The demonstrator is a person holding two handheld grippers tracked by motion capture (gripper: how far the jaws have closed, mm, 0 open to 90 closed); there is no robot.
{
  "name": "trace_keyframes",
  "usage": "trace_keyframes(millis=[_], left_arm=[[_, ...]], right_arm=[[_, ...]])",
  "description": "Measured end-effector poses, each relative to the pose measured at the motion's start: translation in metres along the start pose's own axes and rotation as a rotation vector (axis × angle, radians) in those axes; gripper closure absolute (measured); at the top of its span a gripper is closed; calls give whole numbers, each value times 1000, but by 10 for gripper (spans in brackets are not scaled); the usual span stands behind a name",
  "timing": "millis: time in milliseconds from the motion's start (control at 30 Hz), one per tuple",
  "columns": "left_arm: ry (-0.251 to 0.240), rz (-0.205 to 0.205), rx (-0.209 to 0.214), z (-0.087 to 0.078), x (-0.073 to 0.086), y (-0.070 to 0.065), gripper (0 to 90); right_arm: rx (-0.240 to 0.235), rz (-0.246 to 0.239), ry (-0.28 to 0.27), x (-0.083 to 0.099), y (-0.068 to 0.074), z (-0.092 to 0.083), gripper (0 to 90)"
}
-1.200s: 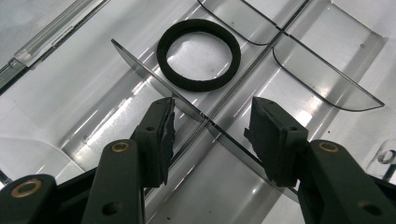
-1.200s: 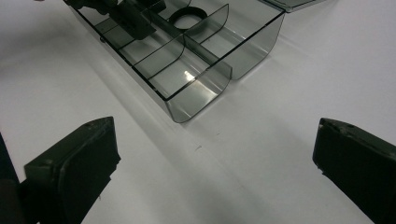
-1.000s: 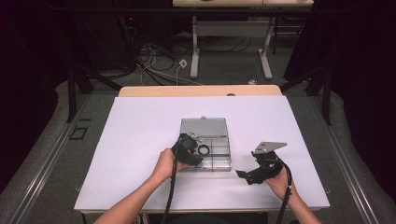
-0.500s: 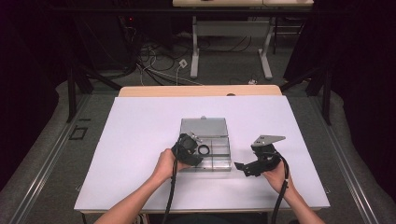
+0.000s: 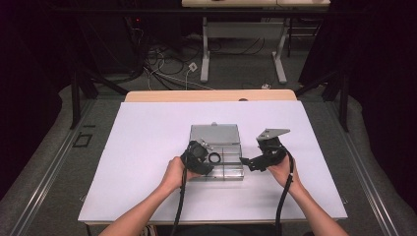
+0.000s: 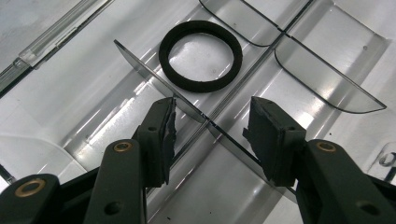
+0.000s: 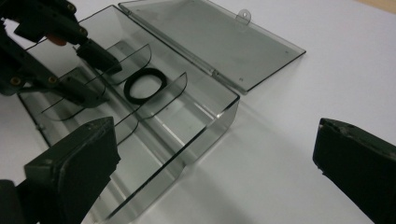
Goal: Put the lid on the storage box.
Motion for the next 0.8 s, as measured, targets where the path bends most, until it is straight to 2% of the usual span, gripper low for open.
trace_keyframes(millis=[67,100,233,400,500,633,667,733,767,800], left_arm=[[0,0,0,0,0,0,520],[0,0,-1,0,0,0,520],[0,0,-1,0,0,0,520],[0,0,0,0,0,0,520],[0,0,0,0,0,0,520],[1,0,0,0,0,0,520],[1,0,0,0,0,0,520],[1,0,1,0,0,0,520],[1,0,1,0,0,0,520],[0,1,1,0,0,0,520]], right_arm=[[4,9,0,-3,-2,4,0],[6,-6,-1,-5,-5,7,0],[18,12,5,-9,-13,15,0],[30,12,-2,-13,-24,24,74],[55,25,-4,-15,-31,29,207],[101,57,14,-16,-43,40,587],[103,56,30,-15,-46,43,687],[111,88,54,-13,-50,51,862],[104,96,62,-12,-52,55,900],[103,103,76,-10,-54,59,900]])
Point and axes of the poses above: each handheld gripper's, and its own axes: z roughly forward along the jaws, x roughly out of its underside, y roughly to its left, the point moved 4 cm from there along z, roughly forward along the jaws, and after that the axes turned 14 degrees about -y, right-handed, at the moved point
